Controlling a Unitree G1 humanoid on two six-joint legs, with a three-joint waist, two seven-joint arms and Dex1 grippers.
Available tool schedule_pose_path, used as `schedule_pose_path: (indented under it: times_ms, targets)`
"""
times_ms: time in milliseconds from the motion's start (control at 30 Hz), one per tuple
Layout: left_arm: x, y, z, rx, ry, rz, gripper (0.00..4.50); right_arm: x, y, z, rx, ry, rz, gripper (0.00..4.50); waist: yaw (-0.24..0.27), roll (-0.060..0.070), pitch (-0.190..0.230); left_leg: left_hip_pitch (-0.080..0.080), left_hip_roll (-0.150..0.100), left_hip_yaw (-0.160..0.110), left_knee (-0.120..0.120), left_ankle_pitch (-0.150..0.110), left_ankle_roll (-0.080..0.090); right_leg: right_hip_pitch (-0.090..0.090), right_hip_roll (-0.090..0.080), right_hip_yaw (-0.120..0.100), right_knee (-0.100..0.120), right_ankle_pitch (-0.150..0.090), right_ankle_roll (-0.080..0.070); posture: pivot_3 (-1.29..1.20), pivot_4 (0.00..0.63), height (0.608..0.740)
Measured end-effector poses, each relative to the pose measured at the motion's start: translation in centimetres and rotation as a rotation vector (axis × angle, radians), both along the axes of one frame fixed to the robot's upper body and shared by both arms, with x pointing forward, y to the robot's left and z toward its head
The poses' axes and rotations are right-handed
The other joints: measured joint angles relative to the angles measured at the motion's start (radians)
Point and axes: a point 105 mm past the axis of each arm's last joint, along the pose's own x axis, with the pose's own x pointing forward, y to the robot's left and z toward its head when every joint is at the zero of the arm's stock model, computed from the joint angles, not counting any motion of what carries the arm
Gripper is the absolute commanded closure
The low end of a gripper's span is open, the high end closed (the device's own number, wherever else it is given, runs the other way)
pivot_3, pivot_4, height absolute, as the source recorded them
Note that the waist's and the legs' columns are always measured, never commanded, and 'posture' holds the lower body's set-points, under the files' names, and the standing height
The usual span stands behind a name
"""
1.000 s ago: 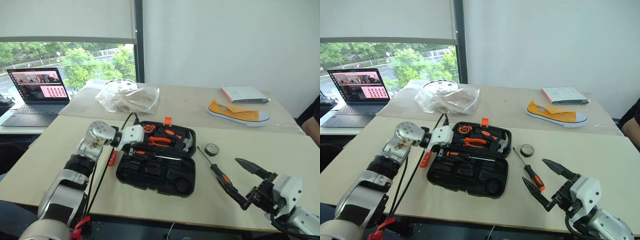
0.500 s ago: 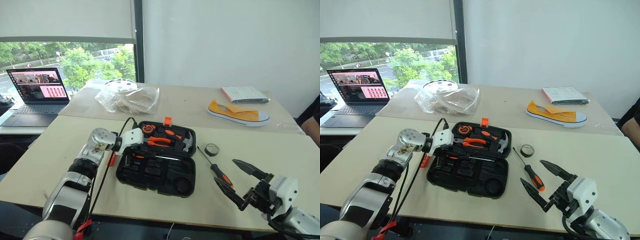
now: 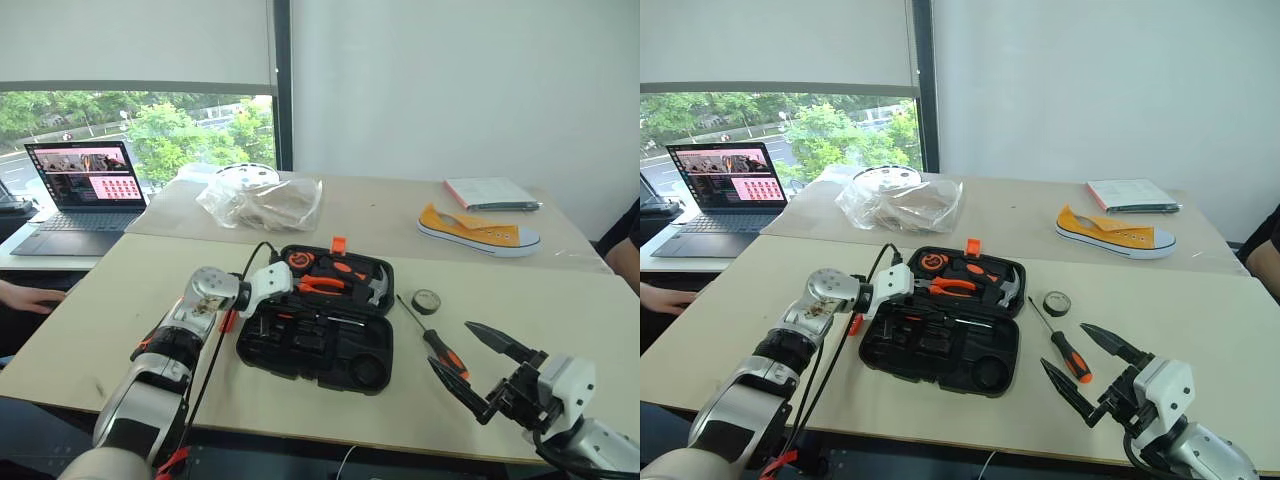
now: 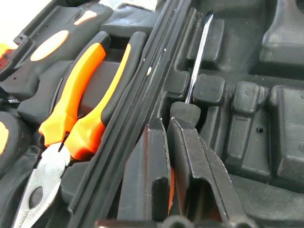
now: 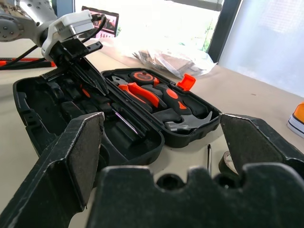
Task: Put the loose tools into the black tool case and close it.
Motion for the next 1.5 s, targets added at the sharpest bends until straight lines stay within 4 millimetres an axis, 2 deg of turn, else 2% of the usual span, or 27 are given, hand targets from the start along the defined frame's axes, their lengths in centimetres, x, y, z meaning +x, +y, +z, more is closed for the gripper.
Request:
schedule_pose_path:
  times_ms: [100, 133, 200, 267, 333, 400, 467, 567, 733, 833, 933, 967, 1000, 1033, 1067, 1100, 1133, 1233, 1267, 1300, 1433, 1500]
  targets:
    - [-1.6, 2.0, 1.3, -0.152, 0.0, -0.011, 2.73, -1.0, -1.1, -0.6, -0.021, 0.043, -0.034, 0.0, -0.007, 0.0, 0.0, -0.005, 0.001, 0.0, 0.0, 0.005, -0.009, -0.006, 0.001, 0.0, 0.001, 0.002, -0.003, 0.0, 0.15, 0.74]
    - [-1.9, 3.3, 1.8, -0.169, -0.015, 0.006, 2.2, -1.3, -1.5, -0.7, -0.026, 0.056, -0.048, 0.0, -0.01, 0.0, 0.0, -0.006, 0.001, 0.0, 0.0, 0.006, -0.01, -0.008, 0.002, 0.001, 0.001, 0.002, -0.003, 0.0, 0.15, 0.74]
    - [-2.9, 6.1, 2.5, -0.159, -0.045, 0.054, 1.5, -1.9, -2.2, -1.1, -0.039, 0.079, -0.074, 0.0, -0.016, 0.0, 0.0, -0.006, 0.001, 0.0, -0.004, 0.006, -0.011, -0.009, 0.001, 0.002, 0.001, 0.002, -0.003, 0.0, 0.15, 0.74]
    - [-5.1, 9.6, 1.9, -0.14, -0.034, 0.117, 0.61, -3.0, -3.6, -2.3, -0.051, 0.135, -0.128, 0.0, -0.015, 0.003, -0.001, -0.004, 0.001, 0.0, -0.006, 0.006, -0.011, -0.009, 0.0, 0.002, -0.001, 0.001, -0.003, 0.0, 0.15, 0.74]
    - [-6.3, 10.9, 1.0, -0.14, 0.001, 0.15, 0.14, -3.4, -4.3, -3.1, -0.06, 0.165, -0.155, 0.0, -0.012, 0.004, -0.001, -0.005, 0.001, 0.001, -0.006, 0.005, -0.009, -0.008, -0.001, 0.002, -0.001, 0.001, -0.002, 0.0, 0.15, 0.74]
    - [-8.3, 13.0, -0.6, -0.129, 0.075, 0.218, 0.06, -4.0, -4.9, -3.9, -0.068, 0.194, -0.184, 0.0, -0.007, 0.004, -0.001, -0.005, 0.001, 0.001, -0.006, 0.004, -0.007, -0.008, -0.007, 0.002, -0.002, -0.001, 0.001, 0.0, 0.15, 0.74]
    - [-9.3, 14.6, -1.0, -0.121, 0.094, 0.275, 0.06, -4.0, -5.4, -4.4, -0.079, 0.214, -0.202, 0.0, -0.003, 0.004, -0.001, -0.006, 0.0, 0.001, -0.006, 0.003, -0.006, -0.009, -0.009, 0.002, -0.002, -0.003, 0.004, 0.0, 0.15, 0.74]
    - [-10.5, 16.7, -0.8, -0.111, 0.085, 0.353, 0.06, -2.1, -5.1, -4.2, -0.092, 0.227, -0.201, 0.0, -0.003, 0.005, 0.0, -0.006, 0.0, 0.001, -0.005, 0.001, -0.001, -0.009, -0.012, 0.001, -0.002, -0.002, 0.004, 0.0, 0.15, 0.74]
    - [-10.8, 15.1, 0.7, -0.161, 0.068, 0.288, 0.06, 2.1, -3.2, -3.4, -0.15, 0.305, -0.136, 0.0, 0.001, 0.007, 0.001, -0.006, 0.0, 0.001, -0.005, 0.004, -0.001, -0.01, -0.012, 0.001, -0.001, 0.001, 0.002, 0.0, 0.15, 0.74]
    - [-11.0, 13.7, 1.2, -0.178, 0.065, 0.243, 0.06, 3.8, -2.4, -4.1, -0.194, 0.417, -0.117, 0.0, 0.0, 0.007, 0.0, -0.009, 0.0, 0.0, -0.006, 0.006, -0.005, -0.012, -0.009, 0.0, -0.001, 0.005, -0.005, 0.0, 0.15, 0.74]
    - [-11.1, 12.5, 1.3, -0.189, 0.065, 0.215, 0.06, 5.3, -2.3, -5.2, -0.227, 0.509, -0.137, 0.0, -0.003, 0.007, 0.0, -0.011, 0.0, 0.0, -0.006, 0.009, -0.009, -0.012, -0.004, -0.001, -0.002, 0.005, -0.005, 0.0, 0.15, 0.74]
    - [-11.2, 12.2, 1.3, -0.187, 0.063, 0.204, 0.0, 6.0, -2.4, -5.6, -0.237, 0.535, -0.152, 0.5, -0.003, 0.007, 0.0, -0.011, 0.0, 0.0, -0.006, 0.009, -0.009, -0.012, -0.002, -0.001, -0.003, 0.005, -0.005, 0.0, 0.15, 0.74]
    - [-11.2, 11.9, 1.4, -0.187, 0.059, 0.195, 0.0, 6.4, -2.4, -5.9, -0.245, 0.554, -0.16, 0.67, -0.004, 0.007, 0.0, -0.011, 0.0, 0.001, -0.006, 0.009, -0.009, -0.012, -0.001, -0.001, -0.004, 0.005, -0.005, 0.0, 0.15, 0.74]
    - [-11.2, 11.8, 1.4, -0.187, 0.056, 0.191, 0.0, 6.7, -2.5, -6.2, -0.253, 0.569, -0.17, 1.12, -0.004, 0.007, 0.0, -0.012, 0.0, 0.001, -0.006, 0.009, -0.009, -0.012, -0.001, -0.001, -0.004, 0.004, -0.004, 0.0, 0.15, 0.74]
    - [-11.2, 11.7, 1.5, -0.187, 0.052, 0.191, 0.0, 7.0, -2.5, -6.3, -0.255, 0.573, -0.175, 1.32, -0.004, 0.007, 0.0, -0.012, 0.0, 0.001, -0.007, 0.008, -0.009, -0.012, 0.0, -0.001, -0.005, 0.004, -0.004, 0.0, 0.15, 0.74]
    - [-11.2, 11.7, 1.6, -0.187, 0.05, 0.192, 0.0, 7.4, -2.5, -6.2, -0.261, 0.565, -0.182, 1.71, -0.004, 0.007, 0.0, -0.012, 0.0, 0.001, -0.006, 0.008, -0.009, -0.012, 0.0, -0.001, -0.005, 0.004, -0.003, 0.0, 0.15, 0.74]
    - [-11.2, 11.7, 1.6, -0.188, 0.051, 0.195, 0.0, 7.6, -2.6, -6.2, -0.263, 0.561, -0.192, 1.97, -0.004, 0.007, 0.0, -0.012, 0.0, 0.001, -0.006, 0.008, -0.008, -0.012, 0.0, -0.001, -0.005, 0.004, -0.003, 0.0, 0.15, 0.74]
    - [-11.1, 11.7, 1.6, -0.194, 0.06, 0.199, 0.0, 7.7, -2.8, -6.2, -0.246, 0.548, -0.217, 3.14, -0.002, 0.007, 0.0, -0.012, 0.0, 0.001, -0.006, 0.008, -0.008, -0.012, -0.001, -0.001, -0.005, 0.003, -0.003, 0.0, 0.15, 0.74]
    - [-11.1, 11.7, 1.6, -0.198, 0.06, 0.199, 0.0, 7.7, -2.8, -6.3, -0.239, 0.543, -0.222, 3.35, -0.001, 0.007, 0.0, -0.012, -0.001, 0.001, -0.006, 0.008, -0.008, -0.012, -0.001, -0.001, -0.005, 0.003, -0.002, 0.0, 0.15, 0.74]
    - [-11.1, 11.7, 1.7, -0.199, 0.059, 0.198, 0.0, 7.5, -3.1, -6.2, -0.231, 0.533, -0.23, 3.46, 0.0, 0.007, 0.0, -0.012, -0.001, 0.001, -0.006, 0.008, -0.008, -0.012, -0.002, -0.001, -0.005, 0.003, -0.002, 0.0, 0.15, 0.74]
    - [-11.0, 11.7, 1.8, -0.202, 0.055, 0.204, 0.0, 6.3, -4.0, -5.7, -0.18, 0.47, -0.247, 3.45, -0.002, 0.007, 0.0, -0.012, -0.001, 0.001, -0.007, 0.007, -0.008, -0.012, -0.001, -0.001, -0.005, 0.003, -0.001, 0.0, 0.15, 0.74]
    - [-10.9, 11.7, 1.8, -0.203, 0.054, 0.209, 0.0, 5.9, -3.9, -4.7, -0.158, 0.408, -0.225, 3.45, -0.004, 0.008, 0.001, -0.012, -0.001, 0.001, -0.007, 0.008, -0.008, -0.012, -0.001, -0.001, -0.005, 0.003, -0.001, 0.0, 0.15, 0.74]
